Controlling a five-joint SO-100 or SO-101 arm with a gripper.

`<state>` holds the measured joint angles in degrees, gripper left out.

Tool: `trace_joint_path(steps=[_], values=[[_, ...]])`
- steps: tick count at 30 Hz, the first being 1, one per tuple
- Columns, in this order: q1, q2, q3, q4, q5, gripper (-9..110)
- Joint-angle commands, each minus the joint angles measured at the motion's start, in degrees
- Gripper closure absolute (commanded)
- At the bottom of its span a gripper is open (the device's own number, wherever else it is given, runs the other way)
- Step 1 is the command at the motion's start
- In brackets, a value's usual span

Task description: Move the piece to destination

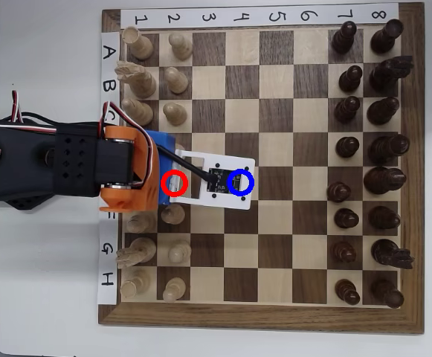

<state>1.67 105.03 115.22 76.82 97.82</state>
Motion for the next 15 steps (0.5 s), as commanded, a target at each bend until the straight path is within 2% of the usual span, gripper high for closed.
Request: trace_joint_path(steps=[1, 15], values=[[-1.05, 0.35, -2.37, -0.7, 1.14, 89], [0.88, -0.62, 2.02, -4.31, 0.0, 90]])
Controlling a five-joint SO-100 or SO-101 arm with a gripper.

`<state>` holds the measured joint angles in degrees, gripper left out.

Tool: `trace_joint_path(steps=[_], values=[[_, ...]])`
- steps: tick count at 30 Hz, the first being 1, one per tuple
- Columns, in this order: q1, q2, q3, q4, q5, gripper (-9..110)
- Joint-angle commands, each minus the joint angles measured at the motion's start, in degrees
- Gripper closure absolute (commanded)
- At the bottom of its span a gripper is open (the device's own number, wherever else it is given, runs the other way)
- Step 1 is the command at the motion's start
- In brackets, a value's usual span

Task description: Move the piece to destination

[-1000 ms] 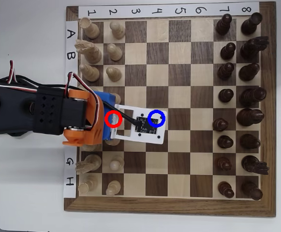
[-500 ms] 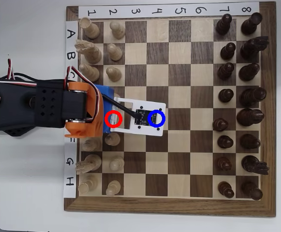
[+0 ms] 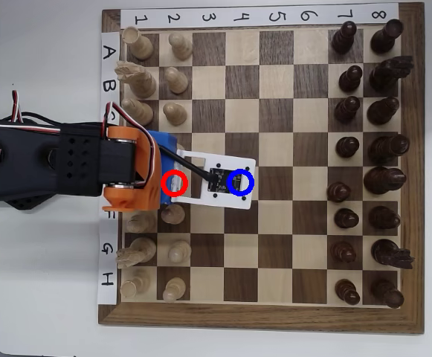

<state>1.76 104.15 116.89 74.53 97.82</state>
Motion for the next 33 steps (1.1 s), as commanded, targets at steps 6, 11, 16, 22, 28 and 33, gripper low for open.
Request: trace_joint_path(steps=[6, 11, 16, 22, 28, 33], values=[[1.76, -0.09, 0.62, -2.99, -0.53, 90], [2.29, -0.18, 0.62, -3.25, -1.05, 91], [2.99, -0.26, 0.62, -3.08, -1.41, 94], [3.96, -0.44, 0.79, -4.48, -1.32, 101], [4.13, 0.0, 0.35, -5.19, -1.41, 101], [4.04, 2.11, 0.0, -4.48, -2.2, 101]])
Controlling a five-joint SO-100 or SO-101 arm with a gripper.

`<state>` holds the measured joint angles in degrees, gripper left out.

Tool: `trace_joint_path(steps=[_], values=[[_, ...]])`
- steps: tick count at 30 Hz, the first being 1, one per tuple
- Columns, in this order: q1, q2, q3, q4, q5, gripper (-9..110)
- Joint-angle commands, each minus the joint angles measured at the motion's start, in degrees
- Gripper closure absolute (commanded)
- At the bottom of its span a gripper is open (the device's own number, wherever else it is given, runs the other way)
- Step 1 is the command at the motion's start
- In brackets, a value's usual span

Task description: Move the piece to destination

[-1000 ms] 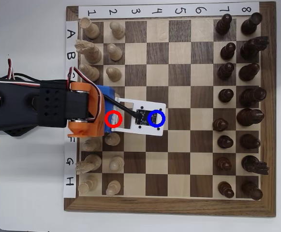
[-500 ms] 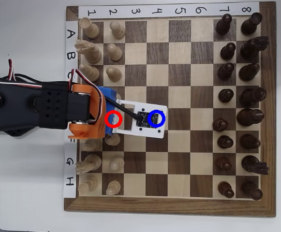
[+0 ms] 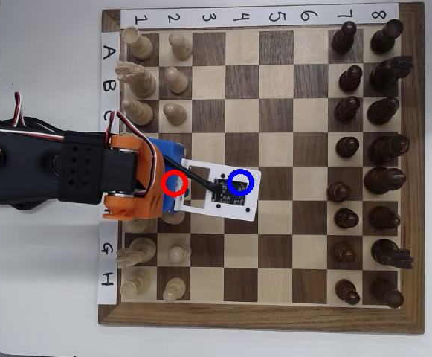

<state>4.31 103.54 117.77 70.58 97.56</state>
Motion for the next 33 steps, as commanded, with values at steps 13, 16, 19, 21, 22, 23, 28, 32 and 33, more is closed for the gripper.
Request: trace_joint_path(steps=[13, 16, 19, 21, 22, 23, 28, 32, 33], values=[[1.05, 9.58, -2.81, 7.03, -2.81, 101], [0.79, 11.6, -4.39, 10.02, -2.81, 101], [0.7, 13.01, -5.98, 11.78, -2.81, 101], [0.62, 13.54, -7.21, 12.48, -2.81, 101], [0.53, 13.71, -7.73, 12.66, -2.72, 101], [0.44, 13.8, -8.09, 12.83, -2.64, 101], [0.35, 14.15, -10.37, 13.27, -1.58, 101], [0.44, 14.77, -12.74, 12.04, 0.88, 101], [0.44, 14.94, -13.18, 11.25, 1.67, 101]])
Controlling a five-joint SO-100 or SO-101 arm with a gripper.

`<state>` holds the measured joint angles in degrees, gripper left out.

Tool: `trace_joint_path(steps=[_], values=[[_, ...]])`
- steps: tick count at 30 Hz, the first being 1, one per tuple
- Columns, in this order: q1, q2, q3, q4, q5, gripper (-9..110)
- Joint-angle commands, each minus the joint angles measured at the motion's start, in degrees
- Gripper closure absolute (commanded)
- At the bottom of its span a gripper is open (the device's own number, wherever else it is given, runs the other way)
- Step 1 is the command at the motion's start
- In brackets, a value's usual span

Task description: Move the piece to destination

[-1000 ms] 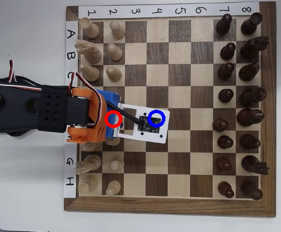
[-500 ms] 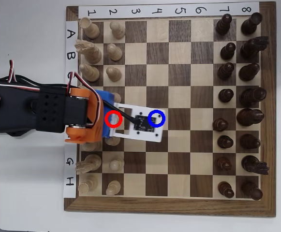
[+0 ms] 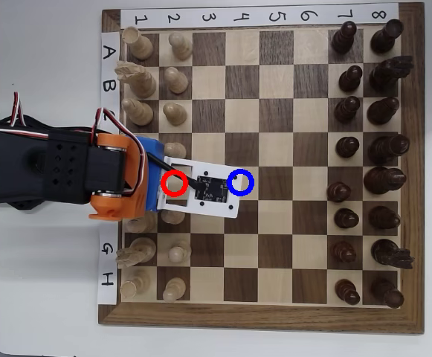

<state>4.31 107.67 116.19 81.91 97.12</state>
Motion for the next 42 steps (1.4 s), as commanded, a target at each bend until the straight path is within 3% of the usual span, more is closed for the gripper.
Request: trace_joint_path(steps=[1, 16, 35, 42], values=[[0.44, 10.9, -11.95, -0.79, 2.72, 101], [-0.18, 9.76, -23.55, -5.45, 5.45, 101], [-2.9, 0.18, -52.12, 1.93, 4.13, 101], [-3.25, -5.27, -53.44, 0.7, 2.72, 101]])
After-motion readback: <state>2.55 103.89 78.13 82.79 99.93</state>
